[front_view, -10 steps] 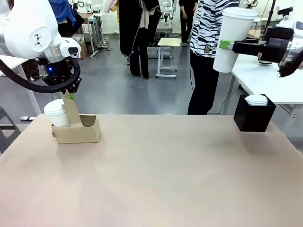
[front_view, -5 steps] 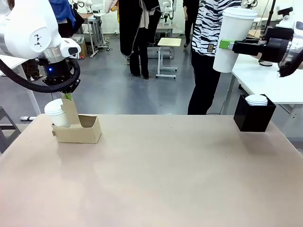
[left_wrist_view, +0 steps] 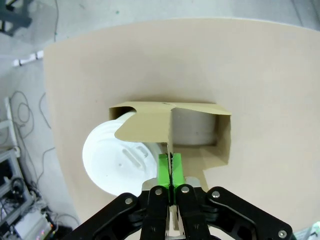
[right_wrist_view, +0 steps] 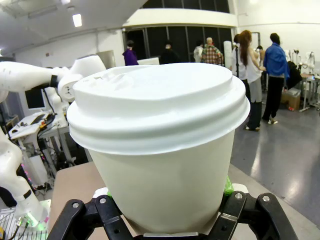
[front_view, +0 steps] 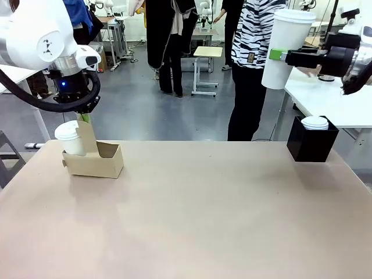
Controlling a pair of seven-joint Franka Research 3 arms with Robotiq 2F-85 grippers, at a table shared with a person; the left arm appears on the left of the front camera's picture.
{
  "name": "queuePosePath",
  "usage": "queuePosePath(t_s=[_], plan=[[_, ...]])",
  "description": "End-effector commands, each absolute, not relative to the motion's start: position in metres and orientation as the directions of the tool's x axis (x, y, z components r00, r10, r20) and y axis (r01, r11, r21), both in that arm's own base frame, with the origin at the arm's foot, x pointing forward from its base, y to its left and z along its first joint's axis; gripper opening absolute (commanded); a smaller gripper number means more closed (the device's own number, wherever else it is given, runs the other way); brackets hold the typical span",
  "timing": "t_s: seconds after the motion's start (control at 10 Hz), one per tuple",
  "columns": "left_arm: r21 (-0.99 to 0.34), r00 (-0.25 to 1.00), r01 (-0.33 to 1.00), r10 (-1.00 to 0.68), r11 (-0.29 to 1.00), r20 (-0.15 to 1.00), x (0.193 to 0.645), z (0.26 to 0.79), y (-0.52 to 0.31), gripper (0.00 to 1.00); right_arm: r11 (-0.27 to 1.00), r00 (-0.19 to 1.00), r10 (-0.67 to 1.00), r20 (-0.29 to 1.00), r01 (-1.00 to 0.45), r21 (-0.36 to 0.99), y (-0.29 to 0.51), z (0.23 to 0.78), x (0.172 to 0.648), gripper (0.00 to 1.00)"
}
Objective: Pour a drink into a cup and package it in a carrier.
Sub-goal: Position the Cup Carrier in the center of the table.
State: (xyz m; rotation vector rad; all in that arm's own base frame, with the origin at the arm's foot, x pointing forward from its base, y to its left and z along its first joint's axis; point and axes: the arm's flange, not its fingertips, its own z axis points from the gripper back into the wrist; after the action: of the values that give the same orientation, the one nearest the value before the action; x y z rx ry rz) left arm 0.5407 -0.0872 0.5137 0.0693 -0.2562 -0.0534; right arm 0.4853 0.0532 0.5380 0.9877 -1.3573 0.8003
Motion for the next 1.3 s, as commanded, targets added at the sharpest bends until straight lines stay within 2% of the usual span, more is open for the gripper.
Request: queuePosePath(t_s=[0.0,0.3,0.5,0.6,1.0,1.2], plan=[[0.112,0.967,-0.043,0.013,0.993,0.256,0.527,0.556,-0.113,0.02,0.405,0.054,-0.088,0.995,-0.910,0.086,0.056,0.541,0.488,0.81],[0.126,0.955,-0.064,0.024,0.990,0.294,0.489,0.618,-0.181,0.02,0.405,0.054,-0.088,0.995,-0.910,0.086,0.056,0.541,0.488,0.81],[0.087,0.964,-0.051,0.026,0.995,0.263,0.462,0.635,-0.235,0.02,0.405,0.054,-0.088,0.995,-0.910,0.086,0.056,0.541,0.488,0.81],[0.105,0.970,-0.092,0.065,0.990,0.233,0.448,0.636,-0.260,0.02,0.405,0.054,-0.088,0.995,-0.910,0.086,0.056,0.541,0.488,0.81],[0.083,0.980,-0.048,0.031,0.995,0.198,0.411,0.592,-0.338,0.02,0.405,0.054,-0.088,0.995,-0.910,0.086,0.056,0.541,0.488,0.81],[0.017,0.980,-0.034,0.030,0.999,0.196,0.391,0.563,-0.367,0.02,0.405,0.054,-0.088,0.995,-0.910,0.086,0.056,0.541,0.488,0.81]])
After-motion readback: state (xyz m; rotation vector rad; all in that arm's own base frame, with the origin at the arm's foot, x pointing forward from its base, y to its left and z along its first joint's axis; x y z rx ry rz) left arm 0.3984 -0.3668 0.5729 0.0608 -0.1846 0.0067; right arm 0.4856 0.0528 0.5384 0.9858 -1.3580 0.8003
